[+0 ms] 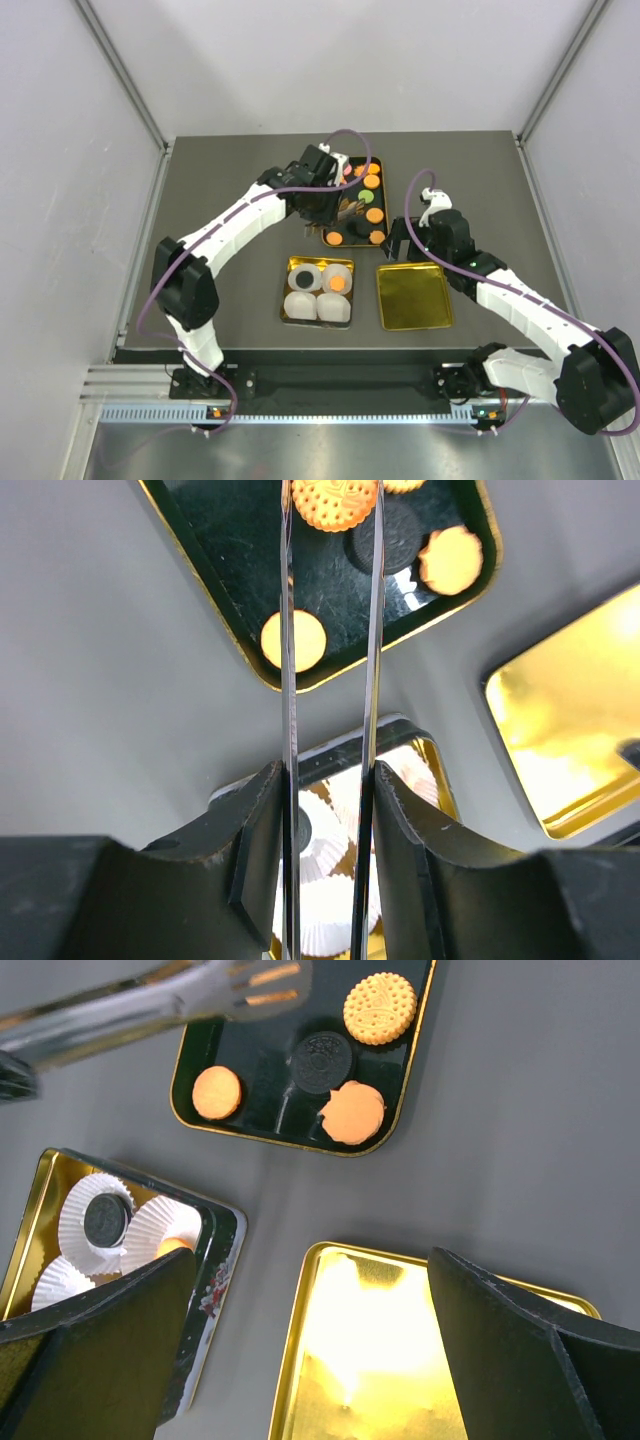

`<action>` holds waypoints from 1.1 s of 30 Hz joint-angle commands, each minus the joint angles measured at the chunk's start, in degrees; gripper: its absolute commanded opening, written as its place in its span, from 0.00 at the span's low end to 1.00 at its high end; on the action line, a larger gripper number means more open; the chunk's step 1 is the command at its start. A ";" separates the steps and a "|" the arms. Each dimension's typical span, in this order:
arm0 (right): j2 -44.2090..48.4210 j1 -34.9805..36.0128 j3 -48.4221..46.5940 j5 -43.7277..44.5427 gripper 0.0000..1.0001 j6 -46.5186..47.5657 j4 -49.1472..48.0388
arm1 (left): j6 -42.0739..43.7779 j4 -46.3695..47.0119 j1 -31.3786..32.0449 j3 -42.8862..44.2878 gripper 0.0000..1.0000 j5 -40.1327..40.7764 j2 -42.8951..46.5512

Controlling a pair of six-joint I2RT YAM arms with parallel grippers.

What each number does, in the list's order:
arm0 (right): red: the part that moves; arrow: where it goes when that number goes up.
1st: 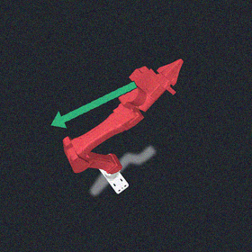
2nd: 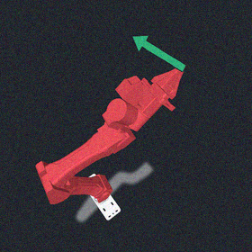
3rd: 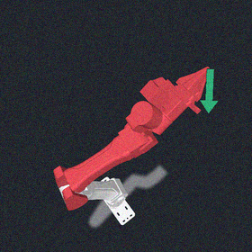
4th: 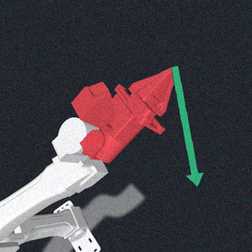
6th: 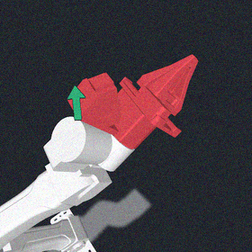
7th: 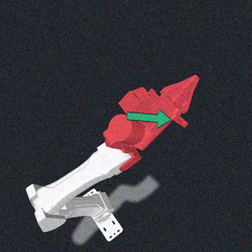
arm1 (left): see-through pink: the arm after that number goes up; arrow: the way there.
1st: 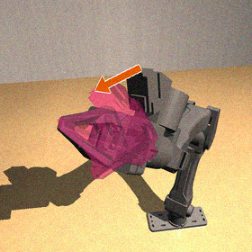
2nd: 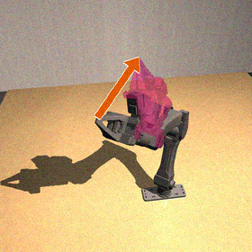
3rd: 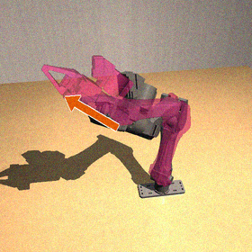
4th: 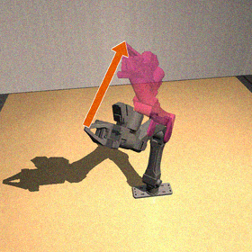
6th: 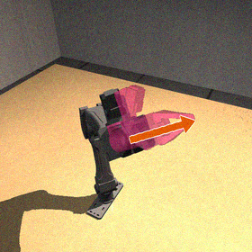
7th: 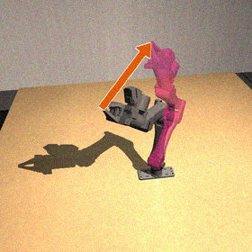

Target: Pack the cookies

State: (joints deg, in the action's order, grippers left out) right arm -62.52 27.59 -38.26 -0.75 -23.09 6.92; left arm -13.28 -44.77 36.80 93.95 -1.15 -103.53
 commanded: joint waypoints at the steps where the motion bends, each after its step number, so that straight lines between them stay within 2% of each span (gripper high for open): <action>1: 0.65 -0.26 -2.08 0.05 1.00 0.42 -0.77 | 1.15 -0.05 -0.15 -0.17 0.39 0.62 6.05; 8: 0.73 -0.17 -2.08 0.05 1.00 0.50 -0.77 | 1.50 -2.77 -0.15 -4.29 0.39 0.62 11.32; 25: 0.03 -0.17 -2.34 0.05 1.00 0.59 -0.77 | -2.45 -14.20 0.64 -19.23 0.38 -0.88 34.25; 33: -0.06 -0.17 -2.26 0.05 1.00 0.59 -0.85 | -5.35 -20.17 1.17 -22.06 0.38 -0.08 39.45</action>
State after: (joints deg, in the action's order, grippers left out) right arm -62.52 27.59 -38.26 -0.73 -23.07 6.92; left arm -16.62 -62.17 37.63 72.34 -1.83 -66.65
